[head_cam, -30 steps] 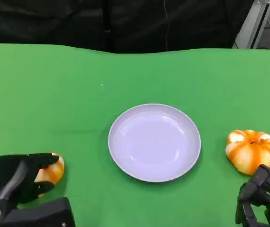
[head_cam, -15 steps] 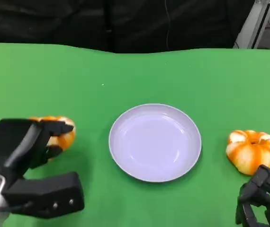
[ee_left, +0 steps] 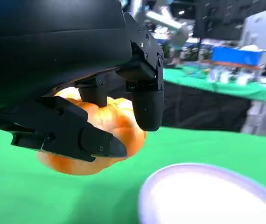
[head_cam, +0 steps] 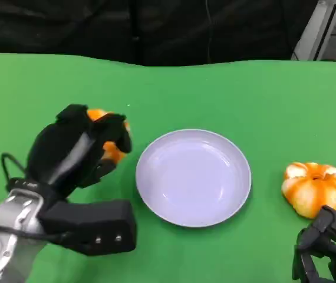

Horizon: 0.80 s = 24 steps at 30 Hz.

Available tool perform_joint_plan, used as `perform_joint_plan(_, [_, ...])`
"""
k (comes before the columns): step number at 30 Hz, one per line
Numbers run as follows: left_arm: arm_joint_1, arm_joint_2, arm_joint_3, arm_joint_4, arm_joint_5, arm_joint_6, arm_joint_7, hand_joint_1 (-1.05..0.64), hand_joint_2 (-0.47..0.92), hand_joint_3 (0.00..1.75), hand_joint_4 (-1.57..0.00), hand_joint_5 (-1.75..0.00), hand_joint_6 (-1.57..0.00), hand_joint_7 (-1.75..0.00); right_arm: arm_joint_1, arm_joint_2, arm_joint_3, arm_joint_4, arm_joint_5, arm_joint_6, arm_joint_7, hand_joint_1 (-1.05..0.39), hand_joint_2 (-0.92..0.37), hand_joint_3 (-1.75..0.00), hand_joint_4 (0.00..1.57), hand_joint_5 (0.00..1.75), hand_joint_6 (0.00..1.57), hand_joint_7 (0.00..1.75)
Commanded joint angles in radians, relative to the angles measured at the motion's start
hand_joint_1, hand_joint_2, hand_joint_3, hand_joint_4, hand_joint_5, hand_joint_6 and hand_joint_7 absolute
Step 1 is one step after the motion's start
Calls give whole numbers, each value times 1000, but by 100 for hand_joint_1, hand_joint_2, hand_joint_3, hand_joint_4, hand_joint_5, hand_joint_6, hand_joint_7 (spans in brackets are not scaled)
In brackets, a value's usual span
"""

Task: Grasp the bread from the table and place it into the plate.

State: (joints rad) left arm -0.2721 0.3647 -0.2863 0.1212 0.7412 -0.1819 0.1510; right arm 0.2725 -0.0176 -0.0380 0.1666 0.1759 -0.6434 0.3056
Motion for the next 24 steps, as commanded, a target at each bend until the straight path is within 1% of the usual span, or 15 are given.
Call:
perform_joint_plan(1, [-44,-23,-18,8,3,19,-28,1,92,34,-28,-175,-39,-156,0,-8,-4,-7,8,-4,-2,-14,-50,-129,87,175,77,159])
perform_joint_plan(6, [-100,-64,-70,16,45,47,-50,1,92,30,-28,-173,-39,-153,1,-6,-3,-6,3,-4,-7,-14,-50,-129,87,175,77,159])
perform_joint_plan(10, [-132,-96,-90,52,23,25,-45,-1,92,36,-35,-161,-46,-141,2,-3,-1,-6,12,-3,-4,-14,-50,-129,87,175,78,158])
perform_joint_plan(14, [-177,-128,-118,116,28,-4,-34,-3,92,34,-38,-158,-48,-137,-1,-5,-1,1,0,-15,-9,-14,-50,-129,87,175,78,158])
perform_joint_plan(16, [-198,-146,-136,145,38,-7,-34,-2,92,30,-40,-153,-54,-125,-3,-5,-1,7,-5,-22,-11,-15,-50,-128,87,175,78,158])
perform_joint_plan(19, [-227,-171,-162,207,56,-19,7,-1,92,27,-43,-149,-60,-114,-3,-4,1,6,-7,-23,-13,-15,-50,-128,86,175,78,158])
perform_joint_plan(20, [-236,-180,-171,227,62,-21,18,-1,92,24,-44,-147,-63,-109,-4,-4,2,8,-6,-25,-12,-15,-51,-128,87,175,78,158])
perform_joint_plan(22, [-251,-193,-184,264,66,-29,34,-1,92,21,-45,-144,-65,-104,-1,-2,4,5,-2,-23,-11,-14,-51,-128,87,175,78,158])
perform_joint_plan(24, [-265,-205,-196,300,63,-41,47,0,92,24,-45,-143,-66,-101,2,-1,7,-2,3,-15,-11,-15,-51,-128,86,175,78,157])
